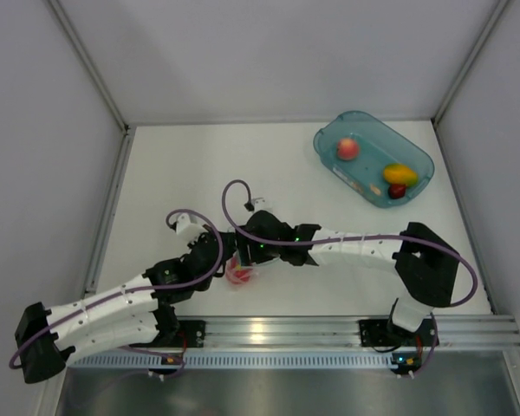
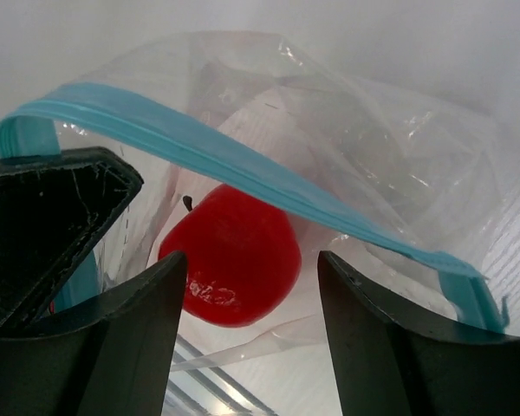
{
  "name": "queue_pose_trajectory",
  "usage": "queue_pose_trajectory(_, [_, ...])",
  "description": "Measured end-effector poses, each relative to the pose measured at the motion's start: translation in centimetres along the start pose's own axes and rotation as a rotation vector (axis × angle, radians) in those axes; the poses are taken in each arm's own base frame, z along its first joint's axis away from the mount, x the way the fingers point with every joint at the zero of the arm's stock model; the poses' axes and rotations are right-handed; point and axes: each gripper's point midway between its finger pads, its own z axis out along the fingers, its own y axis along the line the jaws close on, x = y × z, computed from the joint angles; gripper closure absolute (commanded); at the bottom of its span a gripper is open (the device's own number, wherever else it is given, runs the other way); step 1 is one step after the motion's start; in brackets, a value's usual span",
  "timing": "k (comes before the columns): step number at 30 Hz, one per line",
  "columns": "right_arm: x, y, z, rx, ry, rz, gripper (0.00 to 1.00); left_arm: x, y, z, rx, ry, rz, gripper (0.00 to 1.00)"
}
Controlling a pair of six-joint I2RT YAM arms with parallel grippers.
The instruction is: Open the zip-top bag and remove the fake food
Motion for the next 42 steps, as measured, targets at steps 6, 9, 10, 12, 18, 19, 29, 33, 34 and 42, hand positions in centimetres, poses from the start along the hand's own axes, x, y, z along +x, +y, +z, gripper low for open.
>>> queue_pose_trajectory(6, [0.8,0.6,0.2,-0.057,0.037,-0.075,0.31,-0.1,0.6,0.0,-0.01,-0.008,0.031,1.0])
queue_pose_trajectory(9, [1.4,0.8,1.0,-0.081,0.054,-0.1,0.23,-0.1,1.8,0.1,-0.038,-0.015,0.061,1.0])
queue_pose_trajectory(10, [1.4,1.0,1.2,-0.09,0.054,-0.105,0.23,-0.1,2.3,0.1,-0.052,-0.02,0.073,1.0])
queue_pose_trajectory(12, [1.5,1.4,1.7,-0.113,0.053,-0.112,0.23,-0.4,2.8,0.1,-0.068,-0.03,0.088,1.0])
queue_pose_trajectory(18, [1.6,2.0,2.9,-0.132,0.071,-0.156,0.13,-1.0,4.2,-0.3,-0.099,-0.044,0.124,1.0])
queue_pose_trajectory(19, [1.9,1.9,3.2,-0.13,0.085,-0.169,0.13,-0.9,4.6,-0.3,-0.108,-0.037,0.14,1.0])
queue_pose_trajectory(29, [3.6,1.3,3.5,-0.109,0.154,-0.215,0.0,0.4,6.2,-0.8,-0.135,0.043,0.221,1.0])
queue_pose_trajectory(33, [4.2,0.7,2.9,-0.088,0.179,-0.241,0.0,1.2,6.3,-0.9,-0.134,0.085,0.248,1.0])
queue_pose_trajectory(34, [4.3,0.6,2.9,-0.083,0.18,-0.245,0.01,1.3,6.4,-0.9,-0.134,0.089,0.253,1.0])
queue_pose_trajectory(42, [5.7,0.5,2.1,-0.055,0.198,-0.258,0.36,0.8,5.8,-0.7,-0.131,0.067,0.26,1.0])
